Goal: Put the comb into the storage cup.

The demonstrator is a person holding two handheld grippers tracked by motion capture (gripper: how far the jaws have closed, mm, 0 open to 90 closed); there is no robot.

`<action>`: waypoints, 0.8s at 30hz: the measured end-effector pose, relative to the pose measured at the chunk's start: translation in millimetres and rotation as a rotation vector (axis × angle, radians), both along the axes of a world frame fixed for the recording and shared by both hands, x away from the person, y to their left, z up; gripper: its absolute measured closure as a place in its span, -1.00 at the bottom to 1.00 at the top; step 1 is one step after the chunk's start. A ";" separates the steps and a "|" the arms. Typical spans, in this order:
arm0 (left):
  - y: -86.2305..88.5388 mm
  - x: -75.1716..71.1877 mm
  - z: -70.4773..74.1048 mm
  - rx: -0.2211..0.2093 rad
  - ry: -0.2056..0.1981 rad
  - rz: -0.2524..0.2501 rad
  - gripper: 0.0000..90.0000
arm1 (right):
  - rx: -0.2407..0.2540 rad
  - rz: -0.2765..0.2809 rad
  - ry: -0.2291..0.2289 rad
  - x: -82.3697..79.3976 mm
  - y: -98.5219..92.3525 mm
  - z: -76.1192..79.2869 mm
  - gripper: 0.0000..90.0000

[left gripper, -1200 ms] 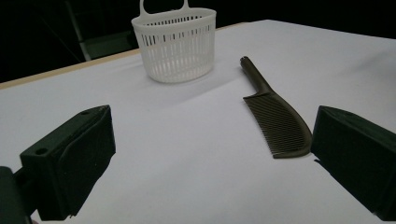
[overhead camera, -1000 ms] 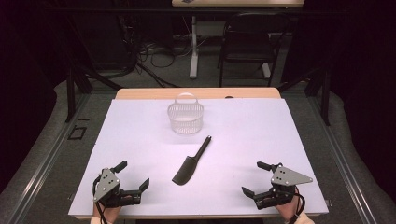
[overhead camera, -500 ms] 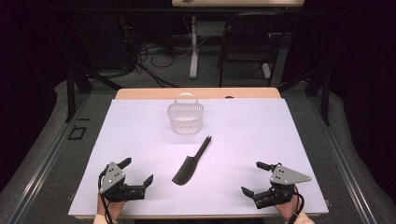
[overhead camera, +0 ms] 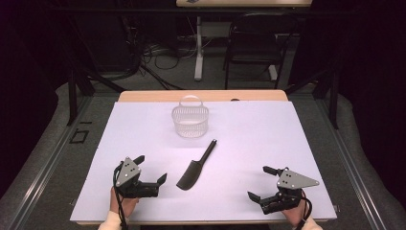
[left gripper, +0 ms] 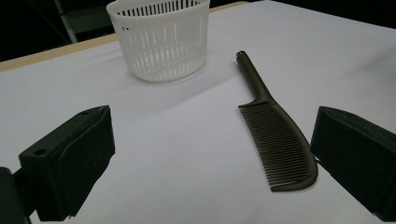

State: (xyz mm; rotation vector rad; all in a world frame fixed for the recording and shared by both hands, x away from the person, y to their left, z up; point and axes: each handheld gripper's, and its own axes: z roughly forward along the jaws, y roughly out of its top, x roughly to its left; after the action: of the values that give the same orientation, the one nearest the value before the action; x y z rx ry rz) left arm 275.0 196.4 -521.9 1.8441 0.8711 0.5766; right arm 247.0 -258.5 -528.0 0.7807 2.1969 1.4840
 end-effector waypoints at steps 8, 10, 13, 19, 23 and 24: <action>-11.8 9.8 1.3 0.015 0.017 -0.013 -1.00 | -0.001 -0.004 0.012 -1.9 -0.9 -0.6 -1.00; -14.9 12.5 1.6 0.024 0.023 -0.014 -1.00 | 0.000 -0.004 0.008 -2.1 -1.3 -0.7 -1.00; -20.5 17.4 2.0 0.038 0.038 -0.015 -1.00 | -0.001 -0.004 0.009 -2.2 -1.2 -0.8 -1.00; -26.0 21.6 2.9 0.043 0.056 -0.017 -1.00 | -0.004 -0.002 0.009 -2.2 -1.0 -0.7 -1.00; -29.8 25.1 3.4 0.049 0.065 -0.020 -1.00 | -0.005 0.000 0.012 -2.1 -0.4 -0.9 -1.00; -31.4 26.7 3.3 0.046 0.069 -0.020 -1.00 | -0.004 0.000 0.011 -2.2 -0.2 -0.9 -1.00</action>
State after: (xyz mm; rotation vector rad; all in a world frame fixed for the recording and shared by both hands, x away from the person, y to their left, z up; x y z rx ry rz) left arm 301.7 165.1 -518.6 1.9214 0.8904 0.5273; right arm 244.9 -258.7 -528.9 0.7896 2.2075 1.4780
